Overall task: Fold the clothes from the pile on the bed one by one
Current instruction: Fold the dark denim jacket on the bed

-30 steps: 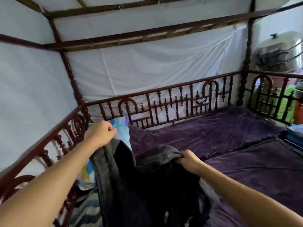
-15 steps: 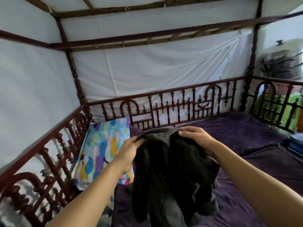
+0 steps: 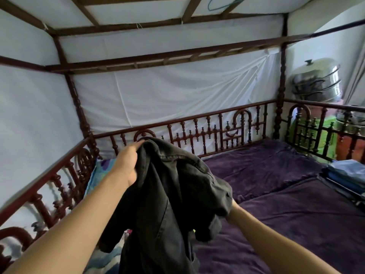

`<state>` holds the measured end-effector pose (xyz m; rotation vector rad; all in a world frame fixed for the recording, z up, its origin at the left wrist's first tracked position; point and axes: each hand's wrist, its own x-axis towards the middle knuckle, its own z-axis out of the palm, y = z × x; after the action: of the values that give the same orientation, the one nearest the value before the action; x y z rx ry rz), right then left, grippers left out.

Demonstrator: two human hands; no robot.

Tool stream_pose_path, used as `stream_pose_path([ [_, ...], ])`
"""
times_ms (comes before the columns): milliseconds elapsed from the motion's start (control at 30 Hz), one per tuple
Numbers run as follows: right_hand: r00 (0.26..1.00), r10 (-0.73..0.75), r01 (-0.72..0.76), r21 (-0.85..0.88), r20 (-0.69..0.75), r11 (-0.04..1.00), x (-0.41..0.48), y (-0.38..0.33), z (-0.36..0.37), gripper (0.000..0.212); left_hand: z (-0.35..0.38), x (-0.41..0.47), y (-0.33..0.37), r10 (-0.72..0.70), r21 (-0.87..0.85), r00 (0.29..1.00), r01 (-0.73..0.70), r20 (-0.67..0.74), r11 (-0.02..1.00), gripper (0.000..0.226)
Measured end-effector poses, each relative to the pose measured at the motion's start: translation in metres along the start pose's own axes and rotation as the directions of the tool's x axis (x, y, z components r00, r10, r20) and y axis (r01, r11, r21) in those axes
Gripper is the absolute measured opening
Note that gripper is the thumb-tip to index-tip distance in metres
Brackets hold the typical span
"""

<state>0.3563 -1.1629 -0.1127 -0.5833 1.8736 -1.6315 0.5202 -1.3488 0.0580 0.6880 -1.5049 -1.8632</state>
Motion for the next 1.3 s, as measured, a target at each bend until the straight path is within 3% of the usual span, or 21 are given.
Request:
stream_pose_path([
  [100,0.978,-0.089,0.096,0.028,-0.19,0.995,0.018,-0.042,-0.019,0.018,-0.041,0.004,-0.001,-0.018,-0.004,0.987,0.017,-0.158,1.0,0.021],
  [167,0.957,-0.162,0.168,0.006,-0.242,0.986,0.021,-0.084,-0.026,0.022,-0.072,0.002,-0.011,-0.041,0.079,0.959,0.066,-0.28,0.995,0.016],
  [233,0.952,-0.252,0.255,-0.004,-0.172,0.967,0.019,-0.118,-0.019,0.026,-0.103,-0.001,-0.03,-0.069,0.213,0.937,0.149,-0.343,0.966,0.013],
  [300,0.953,-0.293,0.29,-0.053,-0.077,0.956,0.017,-0.145,-0.002,0.029,-0.125,-0.002,-0.051,-0.058,0.448,0.937,0.218,-0.344,0.867,0.02],
  [367,0.953,-0.304,0.304,-0.099,0.021,0.947,0.015,-0.159,0.024,0.029,-0.127,-0.009,-0.066,-0.063,0.601,0.963,0.213,-0.261,0.771,0.035],
  [467,0.947,-0.285,0.309,-0.185,0.149,0.933,0.011,-0.155,0.065,0.025,-0.105,-0.027,-0.085,-0.135,0.533,0.99,0.093,0.039,0.841,0.032],
  [533,0.944,-0.261,0.298,-0.183,0.203,0.937,0.009,-0.146,0.085,0.023,-0.083,-0.043,-0.101,-0.177,0.558,0.948,0.0,0.263,0.83,0.052],
  [600,0.949,-0.201,0.232,-0.108,0.241,0.967,0.009,-0.142,0.094,0.024,-0.07,-0.049,-0.122,-0.085,0.63,0.966,-0.091,0.243,0.771,0.067],
  [667,0.945,-0.163,0.188,-0.061,0.282,0.98,0.011,-0.145,0.089,0.024,-0.065,-0.043,-0.123,0.058,0.554,0.998,-0.066,0.032,0.83,0.037],
  [700,0.939,-0.163,0.19,-0.061,0.303,0.98,0.013,-0.146,0.083,0.025,-0.063,-0.04,-0.116,0.071,0.472,0.996,-0.035,-0.058,0.881,0.02],
  [733,0.927,-0.184,0.218,-0.07,0.327,0.973,0.016,-0.146,0.074,0.025,-0.061,-0.035,-0.107,0.054,0.36,0.993,-0.013,-0.104,0.933,0.017],
  [833,0.863,-0.236,0.342,-0.173,0.447,0.923,0.018,-0.134,0.041,0.026,-0.054,-0.024,-0.074,0.003,0.004,0.995,-0.003,-0.104,1.0,0.023],
  [900,0.853,-0.146,0.325,-0.29,0.501,0.9,0.021,-0.106,0.022,0.039,-0.049,-0.021,-0.056,-0.021,-0.112,0.995,0.01,-0.096,0.994,0.024],
  [967,0.856,0.016,0.256,-0.45,0.517,0.855,0.024,-0.065,0.014,0.034,-0.045,-0.019,-0.041,-0.039,-0.196,0.997,0.024,-0.073,0.98,0.026],
  [1033,0.871,0.142,0.177,-0.571,0.47,0.801,0.026,-0.02,0.017,0.02,-0.046,-0.016,-0.028,-0.025,-0.24,0.999,0.012,-0.048,0.971,0.029],
  [1067,0.891,0.112,0.168,-0.55,0.44,0.818,0.028,-0.005,0.019,0.025,-0.052,-0.014,-0.022,-0.017,-0.242,0.999,0.006,-0.045,0.97,0.032],
  [1167,0.968,0.037,-0.008,-0.118,0.247,0.993,0.032,-0.022,0.015,0.02,-0.083,-0.016,-0.016,-0.029,-0.198,0.989,-0.001,-0.145,0.98,0.032],
  [1200,0.973,0.009,-0.006,-0.014,0.23,1.0,0.037,-0.04,0.008,0.018,-0.097,-0.018,-0.019,-0.037,-0.187,0.981,0.001,-0.19,0.982,0.031],
  [1300,0.95,-0.111,0.164,-0.165,0.293,0.972,0.049,-0.094,-0.007,0.006,-0.124,-0.023,-0.036,-0.027,-0.131,0.962,-0.009,-0.273,0.991,0.027],
])
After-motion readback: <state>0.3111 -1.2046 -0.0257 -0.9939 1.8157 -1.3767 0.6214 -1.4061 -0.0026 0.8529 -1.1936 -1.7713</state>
